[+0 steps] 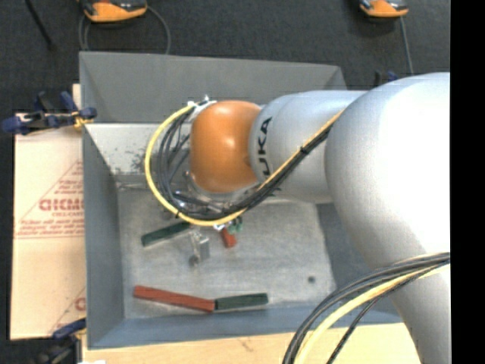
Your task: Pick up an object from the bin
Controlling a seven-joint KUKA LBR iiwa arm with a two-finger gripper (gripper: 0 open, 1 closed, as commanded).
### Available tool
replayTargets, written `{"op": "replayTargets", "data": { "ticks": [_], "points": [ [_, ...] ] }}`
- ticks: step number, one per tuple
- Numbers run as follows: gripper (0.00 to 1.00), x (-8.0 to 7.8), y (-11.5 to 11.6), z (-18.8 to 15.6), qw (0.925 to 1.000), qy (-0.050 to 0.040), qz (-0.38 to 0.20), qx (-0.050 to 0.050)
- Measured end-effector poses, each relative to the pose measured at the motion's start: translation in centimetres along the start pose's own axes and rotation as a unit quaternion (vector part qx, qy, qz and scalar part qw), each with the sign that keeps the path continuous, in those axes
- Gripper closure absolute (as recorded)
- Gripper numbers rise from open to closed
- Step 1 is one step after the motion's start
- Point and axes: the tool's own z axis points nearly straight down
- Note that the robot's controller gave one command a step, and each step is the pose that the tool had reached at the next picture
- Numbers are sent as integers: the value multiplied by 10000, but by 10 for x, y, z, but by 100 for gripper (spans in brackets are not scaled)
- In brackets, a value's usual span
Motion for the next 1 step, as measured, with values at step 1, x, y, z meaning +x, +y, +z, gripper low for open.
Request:
{"op": "replayTargets", "data": {
  "ticks": [1],
  "points": [
    [100, -2, -1, -4, 10000, -35, 23, -4]
  ]
}}
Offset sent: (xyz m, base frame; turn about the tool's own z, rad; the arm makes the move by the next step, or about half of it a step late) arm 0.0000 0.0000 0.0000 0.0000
